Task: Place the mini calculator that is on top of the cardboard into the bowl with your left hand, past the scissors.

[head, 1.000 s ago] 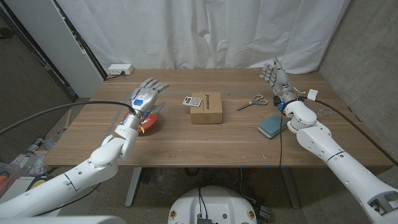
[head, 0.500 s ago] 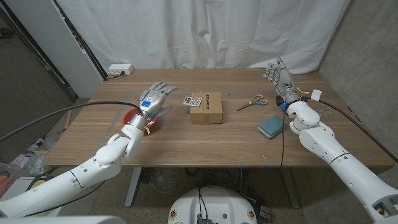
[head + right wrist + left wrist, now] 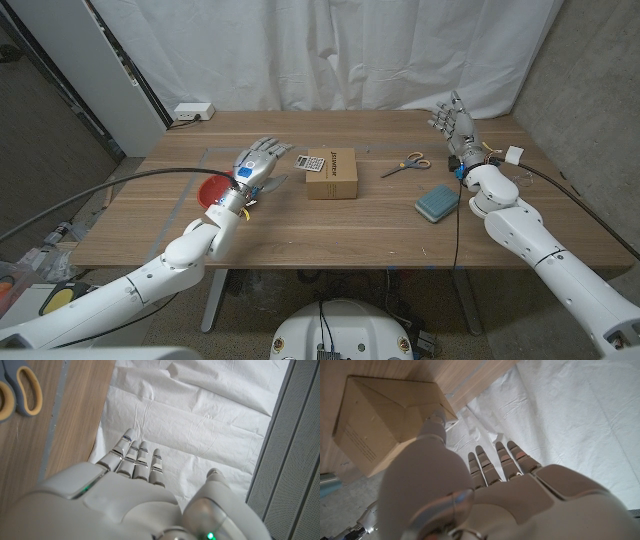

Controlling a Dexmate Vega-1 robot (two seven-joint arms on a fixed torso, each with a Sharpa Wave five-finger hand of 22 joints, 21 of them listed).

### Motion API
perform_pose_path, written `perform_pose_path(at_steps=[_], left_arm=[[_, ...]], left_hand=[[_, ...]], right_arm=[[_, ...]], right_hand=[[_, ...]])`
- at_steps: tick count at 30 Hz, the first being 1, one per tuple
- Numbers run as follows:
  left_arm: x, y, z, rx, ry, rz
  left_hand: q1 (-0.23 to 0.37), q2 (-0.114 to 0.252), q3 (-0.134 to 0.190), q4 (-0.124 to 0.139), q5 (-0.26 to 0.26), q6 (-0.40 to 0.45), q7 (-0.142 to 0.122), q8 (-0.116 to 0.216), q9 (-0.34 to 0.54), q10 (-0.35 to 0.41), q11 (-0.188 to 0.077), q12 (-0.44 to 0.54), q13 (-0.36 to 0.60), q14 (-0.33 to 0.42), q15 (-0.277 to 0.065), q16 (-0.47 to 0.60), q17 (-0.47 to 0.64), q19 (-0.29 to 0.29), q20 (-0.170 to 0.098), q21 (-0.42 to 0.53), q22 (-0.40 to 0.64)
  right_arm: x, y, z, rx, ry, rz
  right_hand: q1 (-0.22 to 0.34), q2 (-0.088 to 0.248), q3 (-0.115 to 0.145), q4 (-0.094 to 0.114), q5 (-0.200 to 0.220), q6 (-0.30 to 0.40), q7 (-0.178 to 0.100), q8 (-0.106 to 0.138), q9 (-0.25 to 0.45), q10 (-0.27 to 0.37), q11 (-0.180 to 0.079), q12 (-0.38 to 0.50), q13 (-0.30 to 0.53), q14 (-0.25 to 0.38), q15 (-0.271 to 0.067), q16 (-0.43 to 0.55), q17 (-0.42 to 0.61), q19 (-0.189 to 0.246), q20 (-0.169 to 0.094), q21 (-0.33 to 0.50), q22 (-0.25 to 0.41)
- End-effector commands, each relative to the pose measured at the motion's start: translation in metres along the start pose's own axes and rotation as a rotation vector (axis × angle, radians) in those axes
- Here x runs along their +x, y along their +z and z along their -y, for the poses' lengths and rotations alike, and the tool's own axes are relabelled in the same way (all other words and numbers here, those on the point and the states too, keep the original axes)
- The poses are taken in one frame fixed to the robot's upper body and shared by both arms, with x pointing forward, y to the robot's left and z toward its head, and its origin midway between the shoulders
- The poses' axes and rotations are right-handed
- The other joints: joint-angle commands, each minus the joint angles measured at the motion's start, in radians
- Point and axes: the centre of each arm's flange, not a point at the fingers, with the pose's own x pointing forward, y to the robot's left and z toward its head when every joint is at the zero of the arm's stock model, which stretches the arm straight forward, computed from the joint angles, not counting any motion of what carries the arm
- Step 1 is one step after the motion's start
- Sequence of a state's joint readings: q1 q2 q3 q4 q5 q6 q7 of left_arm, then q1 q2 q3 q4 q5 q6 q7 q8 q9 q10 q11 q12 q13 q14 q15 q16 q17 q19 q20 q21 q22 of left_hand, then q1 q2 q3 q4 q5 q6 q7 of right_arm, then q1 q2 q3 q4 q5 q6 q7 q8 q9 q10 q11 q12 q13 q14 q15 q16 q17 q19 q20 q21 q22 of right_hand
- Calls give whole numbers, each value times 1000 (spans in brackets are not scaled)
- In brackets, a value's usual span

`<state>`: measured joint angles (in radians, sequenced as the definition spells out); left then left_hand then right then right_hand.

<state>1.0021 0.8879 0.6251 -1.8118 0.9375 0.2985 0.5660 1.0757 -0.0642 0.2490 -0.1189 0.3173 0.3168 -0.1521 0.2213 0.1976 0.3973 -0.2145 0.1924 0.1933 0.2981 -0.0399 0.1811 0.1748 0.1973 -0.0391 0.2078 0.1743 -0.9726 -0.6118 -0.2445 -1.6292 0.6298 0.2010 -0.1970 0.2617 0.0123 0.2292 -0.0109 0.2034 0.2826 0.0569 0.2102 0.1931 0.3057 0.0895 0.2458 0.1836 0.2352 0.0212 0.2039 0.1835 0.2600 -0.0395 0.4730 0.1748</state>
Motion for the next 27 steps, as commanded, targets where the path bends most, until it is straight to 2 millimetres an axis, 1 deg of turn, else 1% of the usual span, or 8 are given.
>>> perform_pose_path(at_steps=[1,12,27], left_arm=[[1,12,15,-54,32,10],[3,13,27,-80,29,4],[15,19,35,-96,23,14]], left_hand=[[5,3,-4,2,-7,18,-3,2,6,4,-1,4,5,8,-153,3,3,9,-75,6,6],[7,9,-6,5,-8,30,-4,7,6,16,-1,8,5,12,-154,5,3,11,-70,5,6],[11,14,-8,6,-10,42,-7,10,6,24,0,10,6,15,-153,5,3,8,-64,1,6]], right_arm=[[-7,3,4,1,-19,8],[-11,3,4,0,-27,5],[-13,2,5,6,-27,7]], right_hand=[[-9,-1,-6,0,-2,10,-2,1,4,13,0,3,5,11,-1,5,4,13,-18,-3,1],[-10,-1,-7,0,-2,12,-4,0,5,18,-1,3,5,14,2,4,4,18,-18,-6,1],[-11,0,-8,-1,-2,13,-3,0,5,22,0,2,5,17,0,3,4,22,-18,-11,2]])
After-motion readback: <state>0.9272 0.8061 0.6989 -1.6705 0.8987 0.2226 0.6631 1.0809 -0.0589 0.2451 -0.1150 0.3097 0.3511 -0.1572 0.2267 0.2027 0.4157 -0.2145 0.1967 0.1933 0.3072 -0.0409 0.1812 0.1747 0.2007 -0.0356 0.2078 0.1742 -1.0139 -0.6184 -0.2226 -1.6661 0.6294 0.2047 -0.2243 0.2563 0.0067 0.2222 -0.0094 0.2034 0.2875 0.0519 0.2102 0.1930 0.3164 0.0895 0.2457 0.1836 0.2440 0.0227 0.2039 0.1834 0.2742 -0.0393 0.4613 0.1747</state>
